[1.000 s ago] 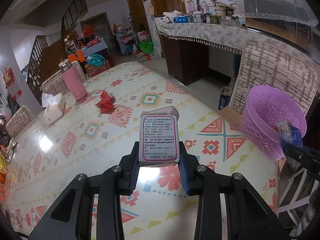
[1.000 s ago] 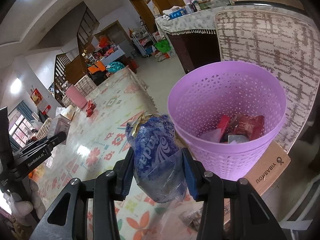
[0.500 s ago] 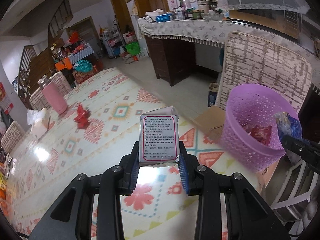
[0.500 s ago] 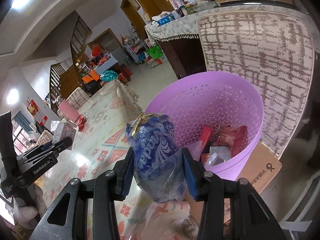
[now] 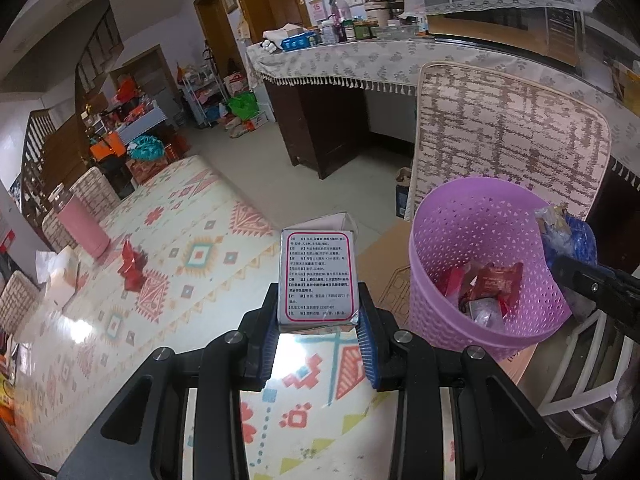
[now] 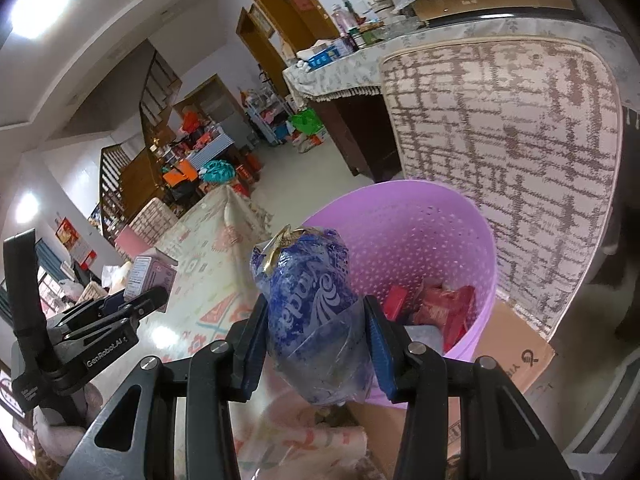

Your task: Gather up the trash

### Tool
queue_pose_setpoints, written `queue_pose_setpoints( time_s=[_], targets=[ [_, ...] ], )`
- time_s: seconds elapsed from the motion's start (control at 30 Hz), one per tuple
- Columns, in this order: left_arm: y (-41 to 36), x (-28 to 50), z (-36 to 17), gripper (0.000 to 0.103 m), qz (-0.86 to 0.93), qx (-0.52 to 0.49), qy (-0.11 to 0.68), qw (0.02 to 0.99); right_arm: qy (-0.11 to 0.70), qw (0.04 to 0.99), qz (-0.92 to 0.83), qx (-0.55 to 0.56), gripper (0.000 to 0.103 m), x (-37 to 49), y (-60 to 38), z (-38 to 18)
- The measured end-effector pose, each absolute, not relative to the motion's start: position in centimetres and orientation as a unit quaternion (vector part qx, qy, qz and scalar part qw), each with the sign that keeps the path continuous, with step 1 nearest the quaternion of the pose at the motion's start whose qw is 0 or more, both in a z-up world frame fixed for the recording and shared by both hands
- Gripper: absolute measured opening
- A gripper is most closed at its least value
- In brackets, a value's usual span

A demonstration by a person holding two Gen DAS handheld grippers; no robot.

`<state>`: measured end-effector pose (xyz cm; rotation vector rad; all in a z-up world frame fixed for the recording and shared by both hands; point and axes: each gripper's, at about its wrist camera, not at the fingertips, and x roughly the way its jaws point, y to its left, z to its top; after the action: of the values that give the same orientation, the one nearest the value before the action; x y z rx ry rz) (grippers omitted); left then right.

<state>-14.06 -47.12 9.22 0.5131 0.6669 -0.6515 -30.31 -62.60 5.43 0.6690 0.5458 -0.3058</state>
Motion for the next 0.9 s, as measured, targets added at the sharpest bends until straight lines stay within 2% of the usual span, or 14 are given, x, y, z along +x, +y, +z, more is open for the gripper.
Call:
queue_pose_setpoints(
  time_s=[0.53,0.9],
  targets=[
    [-52.7,-14.7,11.7,0.033,-0.353,0.249,0.281,0.857,0.260,0.897,-0.185,0.305,0.049,-29.3,-65.5,6.0],
    [-56.6,-14.9,10.0,0.033,-0.385,0.257,0.302,0.833,0.257,0.892,-0.204,0.311,0.050,-29.5,-67.1,5.7]
  ],
)
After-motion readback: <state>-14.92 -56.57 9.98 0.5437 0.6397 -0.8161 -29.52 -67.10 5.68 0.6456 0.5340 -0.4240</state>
